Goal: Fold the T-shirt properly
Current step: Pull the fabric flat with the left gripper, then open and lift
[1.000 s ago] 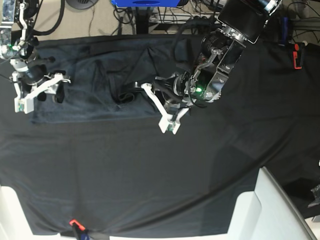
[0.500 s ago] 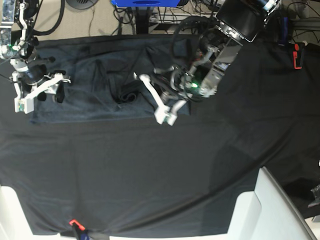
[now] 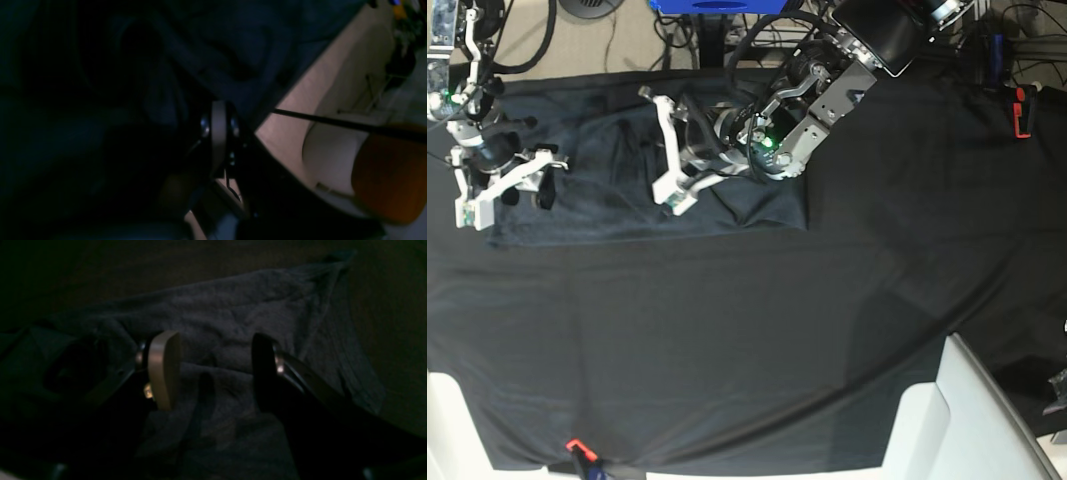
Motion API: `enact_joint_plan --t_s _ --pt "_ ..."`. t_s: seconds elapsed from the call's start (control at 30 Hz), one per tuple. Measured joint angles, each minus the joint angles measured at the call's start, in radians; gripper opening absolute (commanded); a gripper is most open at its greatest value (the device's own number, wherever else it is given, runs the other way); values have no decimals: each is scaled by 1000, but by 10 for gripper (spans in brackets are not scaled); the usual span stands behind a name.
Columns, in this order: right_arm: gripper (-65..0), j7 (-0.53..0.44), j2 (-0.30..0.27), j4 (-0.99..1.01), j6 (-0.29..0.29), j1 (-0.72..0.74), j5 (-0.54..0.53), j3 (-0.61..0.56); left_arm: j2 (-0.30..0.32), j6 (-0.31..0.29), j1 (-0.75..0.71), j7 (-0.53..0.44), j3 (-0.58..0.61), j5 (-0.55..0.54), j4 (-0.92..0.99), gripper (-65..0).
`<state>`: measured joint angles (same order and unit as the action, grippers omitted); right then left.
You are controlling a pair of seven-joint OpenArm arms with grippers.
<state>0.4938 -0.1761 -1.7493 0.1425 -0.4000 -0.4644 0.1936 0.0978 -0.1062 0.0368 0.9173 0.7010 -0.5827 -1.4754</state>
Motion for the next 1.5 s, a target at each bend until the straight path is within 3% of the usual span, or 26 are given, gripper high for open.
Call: enact_joint_plan --t_s 0.2,0.37,0.47,0.57,0.67,1.0,1.37,1.5 --pt "-327 0 3 0 0 0 0 -6 -63 -15 51 -3 -10 4 0 -650" --pt "-327 0 3 0 0 0 0 -6 -53 -22 61 -1 -12 11 -1 -650" --pt "-327 -1 3 0 0 -2 0 -6 -30 6 60 3 -9 5 -24 -650" --pt "-327 0 3 0 0 -8 0 -6 20 183 49 0 -7 8 -48 -650" --pt "-327 -1 5 0 0 -7 0 -6 77 266 26 5 -11 10 -56 -650" --pt "-327 0 5 0 0 -7 0 -6 76 261 31 -2 -8 5 32 -650" --pt "-327 1 5 56 0 10 0 -3 -6 257 106 -8 -8 6 81 -650" --pt "-327 -1 5 56 0 14 0 -3 -45 257 159 -14 -6 10 189 -650"
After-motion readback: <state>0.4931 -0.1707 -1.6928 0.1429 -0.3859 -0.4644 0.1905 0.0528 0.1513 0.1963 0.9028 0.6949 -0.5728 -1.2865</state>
